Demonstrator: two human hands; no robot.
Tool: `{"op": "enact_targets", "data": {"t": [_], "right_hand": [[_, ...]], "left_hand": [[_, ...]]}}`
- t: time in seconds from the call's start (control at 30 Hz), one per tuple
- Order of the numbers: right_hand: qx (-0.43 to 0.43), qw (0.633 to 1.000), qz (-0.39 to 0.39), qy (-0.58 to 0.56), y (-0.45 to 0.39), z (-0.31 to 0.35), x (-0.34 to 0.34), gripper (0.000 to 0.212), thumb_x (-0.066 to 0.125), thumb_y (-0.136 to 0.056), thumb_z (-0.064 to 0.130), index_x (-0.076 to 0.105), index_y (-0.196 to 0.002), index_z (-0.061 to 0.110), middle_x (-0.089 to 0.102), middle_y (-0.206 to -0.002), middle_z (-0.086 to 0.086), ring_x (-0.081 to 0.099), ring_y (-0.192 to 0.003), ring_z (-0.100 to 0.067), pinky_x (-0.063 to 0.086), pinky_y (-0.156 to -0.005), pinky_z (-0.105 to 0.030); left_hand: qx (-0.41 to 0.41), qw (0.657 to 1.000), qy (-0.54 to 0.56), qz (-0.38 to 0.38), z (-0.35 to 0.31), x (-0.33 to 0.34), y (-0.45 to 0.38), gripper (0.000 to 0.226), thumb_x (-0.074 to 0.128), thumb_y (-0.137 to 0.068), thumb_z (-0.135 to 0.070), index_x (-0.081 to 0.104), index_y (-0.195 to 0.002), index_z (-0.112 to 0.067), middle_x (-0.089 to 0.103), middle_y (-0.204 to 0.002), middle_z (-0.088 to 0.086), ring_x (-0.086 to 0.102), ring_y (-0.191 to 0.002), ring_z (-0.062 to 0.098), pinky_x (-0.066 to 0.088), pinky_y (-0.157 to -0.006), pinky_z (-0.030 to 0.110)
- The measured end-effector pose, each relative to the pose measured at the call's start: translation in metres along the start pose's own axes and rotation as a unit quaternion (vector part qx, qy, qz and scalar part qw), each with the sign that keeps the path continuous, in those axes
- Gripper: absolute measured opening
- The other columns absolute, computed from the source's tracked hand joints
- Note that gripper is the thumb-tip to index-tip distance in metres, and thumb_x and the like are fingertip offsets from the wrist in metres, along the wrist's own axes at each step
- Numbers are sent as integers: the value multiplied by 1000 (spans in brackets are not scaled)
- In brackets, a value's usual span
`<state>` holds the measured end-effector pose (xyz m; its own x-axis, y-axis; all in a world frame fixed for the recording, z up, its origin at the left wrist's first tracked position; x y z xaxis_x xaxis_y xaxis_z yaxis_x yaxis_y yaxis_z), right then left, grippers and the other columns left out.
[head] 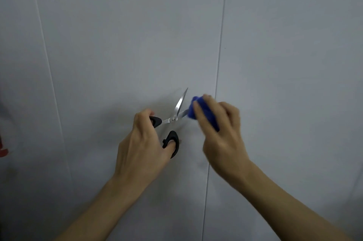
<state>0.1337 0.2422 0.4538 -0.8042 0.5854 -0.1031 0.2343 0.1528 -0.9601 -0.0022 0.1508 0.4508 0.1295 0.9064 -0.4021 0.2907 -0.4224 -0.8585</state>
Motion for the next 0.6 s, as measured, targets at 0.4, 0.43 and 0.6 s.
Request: {"op": "enact_targets", "data": {"t": [0.4,0.43,0.6], "right_hand": [[-14,997,57,46,7,-11,18,50,20,-94,-9,57,-128,-7,50,-135,-24,46,-104,-36,47,-90,-42],[-13,997,60,50,7,-15,19,50,21,-92,-10,57,-128,-7,52,-134,-25,46,-104,-36,46,-90,-42],[21,995,61,70,3,-36,22,53,40,-78,-19,56,-127,-8,51,-133,-25,43,-104,-37,44,-89,-43]], "left_hand": [[14,1000,0,-11,-4,-7,4,73,88,-61,-24,35,-112,-16,66,-104,6,70,-86,27,43,-59,25],[13,1000,1,-14,-4,-8,4,74,88,-61,-24,35,-112,-16,66,-103,5,70,-86,26,42,-60,25],[2,1000,3,-8,0,-4,7,71,87,-64,-26,34,-111,-19,66,-105,4,69,-89,25,42,-61,26]]}}
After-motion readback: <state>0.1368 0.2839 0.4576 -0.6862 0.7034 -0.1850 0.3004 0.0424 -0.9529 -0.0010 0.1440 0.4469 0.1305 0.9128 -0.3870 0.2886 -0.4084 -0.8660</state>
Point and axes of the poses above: each hand's wrist, its own y-axis away from the middle knuckle, its own x-axis out of the palm, z = x × y, the point moved 4 cm from there along -y, towards the middle knuckle
